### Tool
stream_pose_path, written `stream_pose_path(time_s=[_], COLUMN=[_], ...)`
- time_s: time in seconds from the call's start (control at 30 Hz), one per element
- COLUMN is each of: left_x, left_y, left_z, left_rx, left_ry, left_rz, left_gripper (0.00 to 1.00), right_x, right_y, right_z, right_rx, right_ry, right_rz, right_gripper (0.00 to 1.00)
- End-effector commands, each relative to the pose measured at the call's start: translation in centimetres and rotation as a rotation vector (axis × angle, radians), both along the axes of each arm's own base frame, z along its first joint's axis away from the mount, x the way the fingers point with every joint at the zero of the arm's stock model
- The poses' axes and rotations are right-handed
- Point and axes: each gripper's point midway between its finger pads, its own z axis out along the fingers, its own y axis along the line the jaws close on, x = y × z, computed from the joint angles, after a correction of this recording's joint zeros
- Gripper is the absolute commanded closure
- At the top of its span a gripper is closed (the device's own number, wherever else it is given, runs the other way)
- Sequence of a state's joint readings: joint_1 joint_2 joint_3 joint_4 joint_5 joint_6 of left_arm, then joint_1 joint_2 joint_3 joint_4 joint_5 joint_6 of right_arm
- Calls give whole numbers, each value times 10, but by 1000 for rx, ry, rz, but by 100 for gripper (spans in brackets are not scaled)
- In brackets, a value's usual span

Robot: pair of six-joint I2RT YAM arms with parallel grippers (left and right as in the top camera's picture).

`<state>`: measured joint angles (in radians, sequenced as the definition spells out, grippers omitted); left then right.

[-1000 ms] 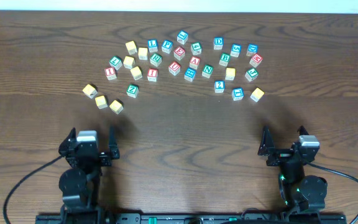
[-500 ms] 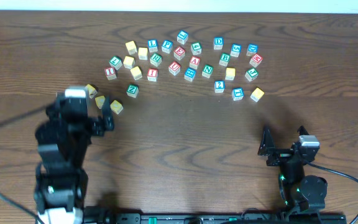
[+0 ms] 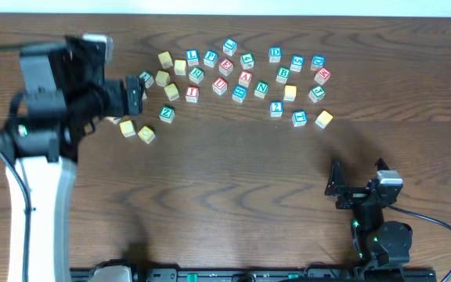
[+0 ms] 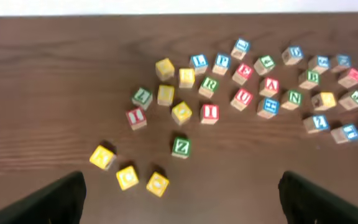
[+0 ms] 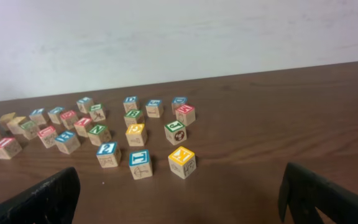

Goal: Spell out AI2

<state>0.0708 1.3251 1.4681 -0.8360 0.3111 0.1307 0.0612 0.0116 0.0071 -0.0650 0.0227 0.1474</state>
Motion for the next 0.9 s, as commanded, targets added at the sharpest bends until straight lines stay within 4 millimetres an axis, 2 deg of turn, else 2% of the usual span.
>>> stream_pose_path(time_s=[0.0, 0.27, 0.5, 0.6, 0.7, 0.87], left_x=[13, 25, 27, 27, 27, 27], left_y=[-6, -12, -11, -11, -11, -12], left_z=[13, -19, -23, -23, -23, -23], left_rx=[-31, -78, -119, -118, -118, -118], left_ry=[54, 214, 239, 238, 238, 239], left_rz=[-24, -45, 5, 6, 5, 3], left_gripper=[3, 2, 2, 3, 2, 2], right_x=[0, 0, 0, 0, -2, -2], right_y=[-2, -6, -6, 1, 9, 23], right_z=[-1, 0, 1, 3, 14, 42], right_rx=[-14, -16, -15, -12, -3, 41], right_ry=[2, 0, -6, -11, -21, 9], right_rz=[-9, -29, -28, 8, 57, 137], right_gripper=[1, 1, 1, 1, 1, 1])
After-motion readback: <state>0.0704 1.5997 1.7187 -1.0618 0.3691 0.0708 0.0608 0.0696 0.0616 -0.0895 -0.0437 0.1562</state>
